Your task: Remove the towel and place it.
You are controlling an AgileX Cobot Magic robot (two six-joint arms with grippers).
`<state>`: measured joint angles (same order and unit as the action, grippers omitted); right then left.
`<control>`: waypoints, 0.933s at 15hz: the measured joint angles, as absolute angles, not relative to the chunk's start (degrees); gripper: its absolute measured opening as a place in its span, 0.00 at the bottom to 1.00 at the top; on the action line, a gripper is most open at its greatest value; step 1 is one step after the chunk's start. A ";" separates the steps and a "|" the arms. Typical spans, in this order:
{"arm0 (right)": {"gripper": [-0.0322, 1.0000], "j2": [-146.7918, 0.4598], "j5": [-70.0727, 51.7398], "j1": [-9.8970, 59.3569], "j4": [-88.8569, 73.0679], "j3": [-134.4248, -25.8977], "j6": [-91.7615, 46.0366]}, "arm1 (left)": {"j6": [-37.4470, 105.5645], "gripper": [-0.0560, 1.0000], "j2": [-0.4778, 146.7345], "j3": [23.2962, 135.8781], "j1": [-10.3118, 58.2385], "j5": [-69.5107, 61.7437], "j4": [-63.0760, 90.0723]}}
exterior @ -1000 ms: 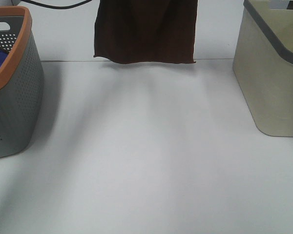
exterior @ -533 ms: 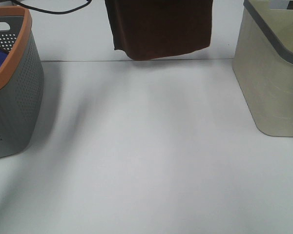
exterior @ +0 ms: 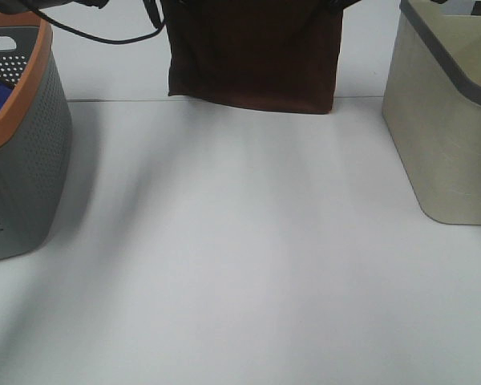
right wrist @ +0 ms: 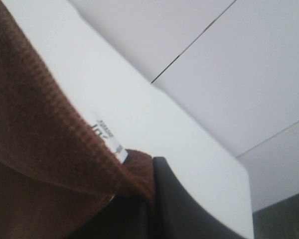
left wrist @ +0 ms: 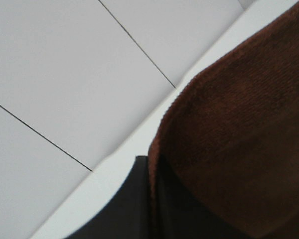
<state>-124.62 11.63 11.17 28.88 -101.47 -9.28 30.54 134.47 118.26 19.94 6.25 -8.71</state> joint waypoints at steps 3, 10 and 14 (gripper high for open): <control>0.05 -121.58 -6.13 17.13 28.99 -98.55 -8.14 | 30.60 0.05 131.04 118.26 23.03 -22.00 -7.51; 0.05 -119.46 -35.81 22.69 -3.09 -98.38 -26.76 | 30.19 0.05 130.46 118.26 23.03 -57.12 3.09; 0.05 -117.63 -53.57 22.69 -10.54 -98.38 -28.88 | 29.91 0.05 130.46 118.26 23.03 -68.70 6.82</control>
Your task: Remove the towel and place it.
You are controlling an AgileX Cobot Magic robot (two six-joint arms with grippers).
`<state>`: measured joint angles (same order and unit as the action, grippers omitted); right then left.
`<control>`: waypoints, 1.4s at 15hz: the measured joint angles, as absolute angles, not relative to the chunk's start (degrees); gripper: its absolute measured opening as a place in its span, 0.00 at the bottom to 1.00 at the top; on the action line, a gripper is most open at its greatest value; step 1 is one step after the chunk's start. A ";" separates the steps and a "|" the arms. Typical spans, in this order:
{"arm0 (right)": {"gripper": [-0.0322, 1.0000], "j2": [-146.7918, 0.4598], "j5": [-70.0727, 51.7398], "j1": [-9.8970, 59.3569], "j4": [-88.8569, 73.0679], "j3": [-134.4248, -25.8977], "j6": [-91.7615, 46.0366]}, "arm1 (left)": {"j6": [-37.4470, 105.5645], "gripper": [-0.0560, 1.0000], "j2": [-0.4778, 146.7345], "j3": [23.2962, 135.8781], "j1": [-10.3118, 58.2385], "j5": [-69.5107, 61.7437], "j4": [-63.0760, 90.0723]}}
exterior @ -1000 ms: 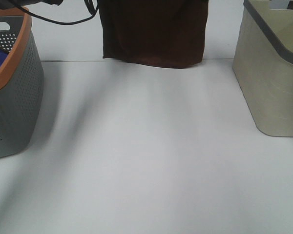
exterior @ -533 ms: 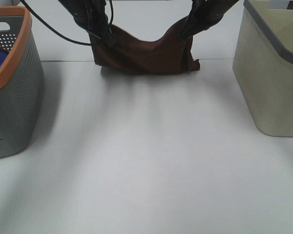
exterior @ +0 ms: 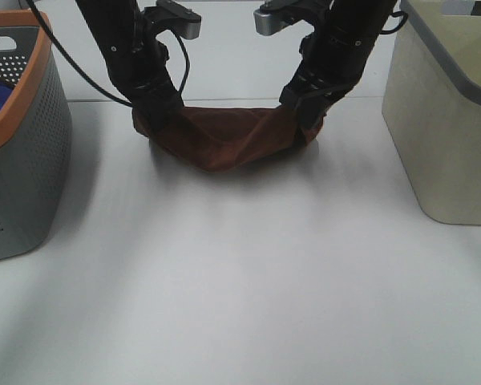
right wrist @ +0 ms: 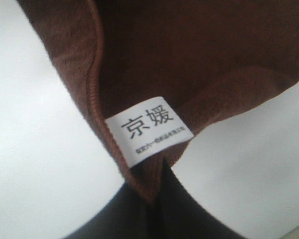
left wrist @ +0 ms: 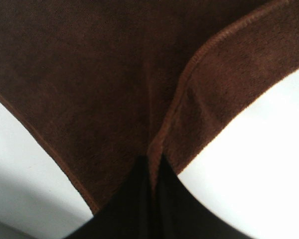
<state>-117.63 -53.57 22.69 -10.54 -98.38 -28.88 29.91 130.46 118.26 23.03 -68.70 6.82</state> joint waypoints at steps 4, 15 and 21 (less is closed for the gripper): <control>0.05 -117.57 -62.28 22.69 -14.50 -98.38 -28.07 | 29.79 0.05 129.55 115.22 23.03 -69.21 12.15; 0.05 -117.46 -62.28 22.69 -18.56 -85.66 -21.89 | 25.67 0.05 117.57 84.00 23.03 -69.79 14.32; 0.05 -106.00 -59.64 22.69 -18.79 -69.67 -17.93 | 23.49 0.05 117.17 82.33 26.99 -68.53 15.07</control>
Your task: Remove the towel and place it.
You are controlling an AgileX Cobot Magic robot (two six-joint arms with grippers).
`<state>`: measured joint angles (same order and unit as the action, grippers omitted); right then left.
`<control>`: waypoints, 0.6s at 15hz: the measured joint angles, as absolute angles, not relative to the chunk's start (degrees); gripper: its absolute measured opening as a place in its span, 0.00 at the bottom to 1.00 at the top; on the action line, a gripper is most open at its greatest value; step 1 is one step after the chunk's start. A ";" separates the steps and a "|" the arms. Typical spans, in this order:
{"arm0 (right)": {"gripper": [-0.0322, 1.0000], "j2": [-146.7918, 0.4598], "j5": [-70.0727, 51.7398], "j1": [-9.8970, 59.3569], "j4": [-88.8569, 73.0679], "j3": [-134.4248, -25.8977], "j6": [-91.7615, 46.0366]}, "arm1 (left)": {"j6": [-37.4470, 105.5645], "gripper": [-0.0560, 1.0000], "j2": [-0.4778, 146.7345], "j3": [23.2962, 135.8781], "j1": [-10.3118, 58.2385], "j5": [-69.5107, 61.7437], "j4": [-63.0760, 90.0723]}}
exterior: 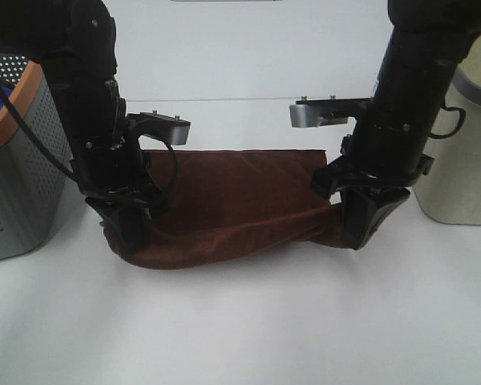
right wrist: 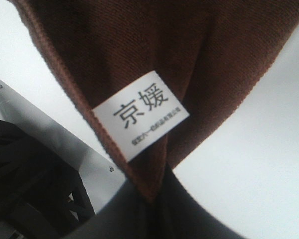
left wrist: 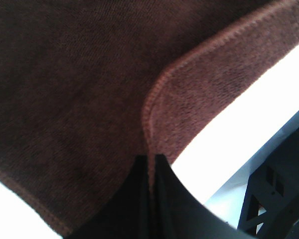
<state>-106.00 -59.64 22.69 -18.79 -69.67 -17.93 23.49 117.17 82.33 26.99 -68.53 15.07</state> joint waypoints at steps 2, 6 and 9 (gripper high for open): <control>0.05 -103.25 -57.12 22.69 -19.02 -63.54 -17.53 | 23.43 0.05 117.17 81.19 26.99 -68.30 15.01; 0.05 -102.67 -55.12 22.69 -20.51 -57.98 -18.62 | 23.32 0.05 117.17 78.32 26.99 -69.10 15.24; 0.16 -102.67 -54.43 22.69 -23.32 -57.75 -19.94 | 23.49 0.05 117.17 78.32 26.99 -69.33 15.18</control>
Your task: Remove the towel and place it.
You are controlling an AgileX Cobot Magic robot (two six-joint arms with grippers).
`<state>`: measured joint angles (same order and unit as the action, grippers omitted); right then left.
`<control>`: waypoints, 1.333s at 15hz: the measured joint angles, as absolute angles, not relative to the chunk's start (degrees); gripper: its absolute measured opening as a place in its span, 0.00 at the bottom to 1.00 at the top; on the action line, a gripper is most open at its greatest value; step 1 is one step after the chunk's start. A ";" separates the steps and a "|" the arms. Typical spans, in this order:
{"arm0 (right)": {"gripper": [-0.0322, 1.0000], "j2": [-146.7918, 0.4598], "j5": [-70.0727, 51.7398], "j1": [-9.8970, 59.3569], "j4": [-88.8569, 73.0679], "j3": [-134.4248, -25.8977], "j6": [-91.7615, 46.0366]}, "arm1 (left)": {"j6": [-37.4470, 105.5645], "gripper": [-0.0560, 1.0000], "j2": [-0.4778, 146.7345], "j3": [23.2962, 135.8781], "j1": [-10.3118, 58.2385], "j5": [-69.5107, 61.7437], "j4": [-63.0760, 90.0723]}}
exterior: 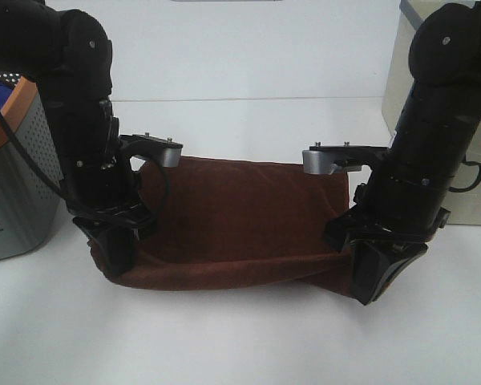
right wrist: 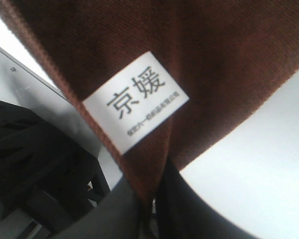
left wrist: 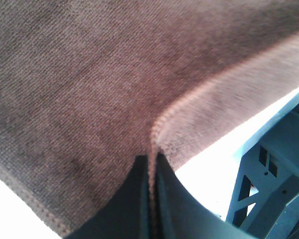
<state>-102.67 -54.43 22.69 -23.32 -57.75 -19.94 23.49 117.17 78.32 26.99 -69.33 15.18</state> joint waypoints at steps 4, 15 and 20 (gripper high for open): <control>0.63 -102.67 -54.43 22.69 -24.81 -57.75 -15.07 | 23.43 0.26 116.65 78.32 26.99 -68.07 15.07; 0.75 -102.56 -62.28 22.69 -23.15 -75.80 -6.47 | 22.35 0.99 107.09 83.08 26.99 -60.28 15.01; 0.75 -102.16 -62.51 22.69 -11.57 -96.14 1.83 | 19.25 0.99 103.76 96.77 26.59 -61.08 15.01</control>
<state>-102.16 -62.51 22.69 -11.57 -96.14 1.83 19.25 103.76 96.77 26.59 -61.08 15.01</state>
